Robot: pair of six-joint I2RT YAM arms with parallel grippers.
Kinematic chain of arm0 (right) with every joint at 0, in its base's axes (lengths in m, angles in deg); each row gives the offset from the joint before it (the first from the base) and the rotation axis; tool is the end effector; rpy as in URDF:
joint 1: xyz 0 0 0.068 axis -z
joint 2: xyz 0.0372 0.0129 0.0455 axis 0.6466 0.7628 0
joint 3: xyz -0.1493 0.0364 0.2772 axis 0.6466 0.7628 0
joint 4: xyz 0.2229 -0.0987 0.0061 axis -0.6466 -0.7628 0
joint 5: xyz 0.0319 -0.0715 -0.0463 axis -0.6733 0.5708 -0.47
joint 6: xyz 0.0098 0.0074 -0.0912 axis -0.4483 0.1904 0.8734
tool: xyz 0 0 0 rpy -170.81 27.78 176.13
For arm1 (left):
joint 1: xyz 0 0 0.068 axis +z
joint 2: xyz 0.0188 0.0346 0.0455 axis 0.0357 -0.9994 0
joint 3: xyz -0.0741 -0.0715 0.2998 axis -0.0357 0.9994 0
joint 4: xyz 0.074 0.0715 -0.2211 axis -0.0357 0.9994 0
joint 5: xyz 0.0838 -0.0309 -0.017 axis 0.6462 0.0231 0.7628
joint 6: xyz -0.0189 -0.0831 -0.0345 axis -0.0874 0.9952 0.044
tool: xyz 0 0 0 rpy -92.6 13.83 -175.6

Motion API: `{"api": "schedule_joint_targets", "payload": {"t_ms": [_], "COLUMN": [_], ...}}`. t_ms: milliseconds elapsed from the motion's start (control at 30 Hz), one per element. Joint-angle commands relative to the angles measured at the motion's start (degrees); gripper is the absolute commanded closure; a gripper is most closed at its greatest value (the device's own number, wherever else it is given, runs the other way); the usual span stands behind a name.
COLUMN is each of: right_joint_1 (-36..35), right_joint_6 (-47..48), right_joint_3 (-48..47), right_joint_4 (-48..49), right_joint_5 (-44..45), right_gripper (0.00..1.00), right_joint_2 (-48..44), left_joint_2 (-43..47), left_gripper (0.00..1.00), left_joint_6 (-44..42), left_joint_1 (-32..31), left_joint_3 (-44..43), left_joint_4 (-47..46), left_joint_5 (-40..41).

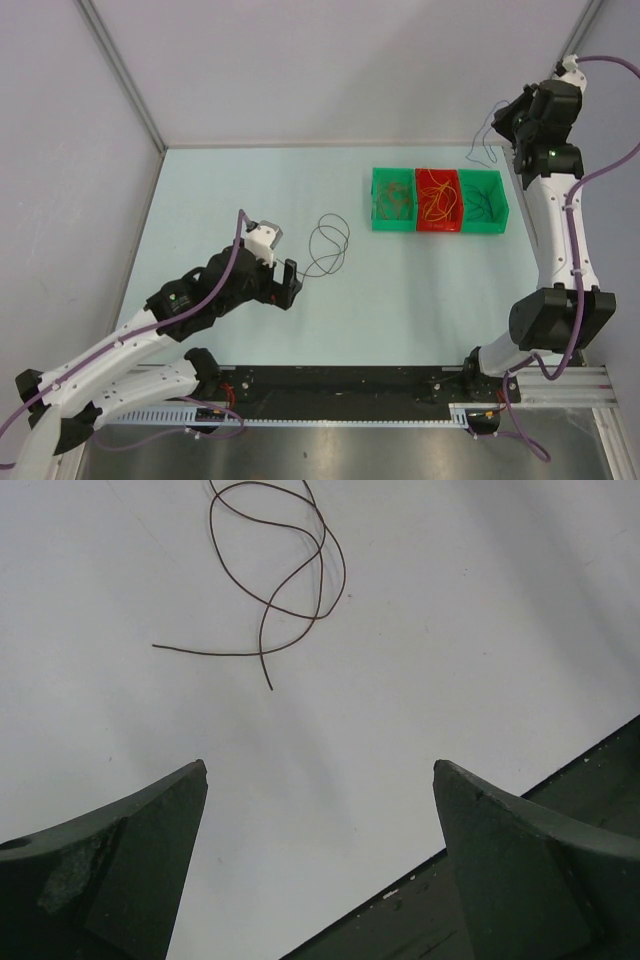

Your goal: Untangle the cables

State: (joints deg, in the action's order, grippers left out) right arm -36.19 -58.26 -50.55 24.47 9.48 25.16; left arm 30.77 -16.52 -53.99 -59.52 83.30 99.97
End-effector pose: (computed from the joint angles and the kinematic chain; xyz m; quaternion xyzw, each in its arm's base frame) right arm 0.3743 -0.0284 0.4958 0.2094 0.7490 0.1127 0.6184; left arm 0.1084 -0.1062 0.3249 0.1896 0.8547 -0.1886 0.4449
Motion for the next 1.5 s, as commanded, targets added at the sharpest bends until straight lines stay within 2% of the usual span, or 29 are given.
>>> {"api": "schedule_joint_targets", "payload": {"t_ms": [0, 333, 833, 1100, 1467], "right_joint_1": [3.3, 6.7, 6.8, 5.1, 3.2], "right_joint_6": [-1.7, -1.9, -3.4, -3.3, -4.3], "right_joint_3": [3.9, 9.2, 11.5, 9.8, 2.0], "right_joint_4": [0.8, 3.7, 6.7, 6.0, 2.4], "right_joint_5": [3.0, 3.7, 0.2, 0.4, 1.4], "right_gripper": [1.00, 1.00, 1.00, 1.00, 1.00], "right_joint_2": [-2.0, 1.6, 10.7, 5.2, -0.2], "left_joint_2": [-0.2, -0.4, -1.3, -1.2, 0.0], "left_gripper": [0.00, 0.00, 0.01, 0.01, 0.01], "left_joint_6": [-1.0, -1.0, -1.0, -0.9, -0.9], "left_joint_1": [0.3, 0.2, 0.3, 0.3, 0.2], "left_joint_3": [0.2, 0.3, 0.2, 0.1, 0.2], "left_joint_4": [-1.5, -1.4, -1.4, -1.3, -1.3], "left_joint_5": [1.0, 1.0, 1.5, 1.6, 1.8]}}
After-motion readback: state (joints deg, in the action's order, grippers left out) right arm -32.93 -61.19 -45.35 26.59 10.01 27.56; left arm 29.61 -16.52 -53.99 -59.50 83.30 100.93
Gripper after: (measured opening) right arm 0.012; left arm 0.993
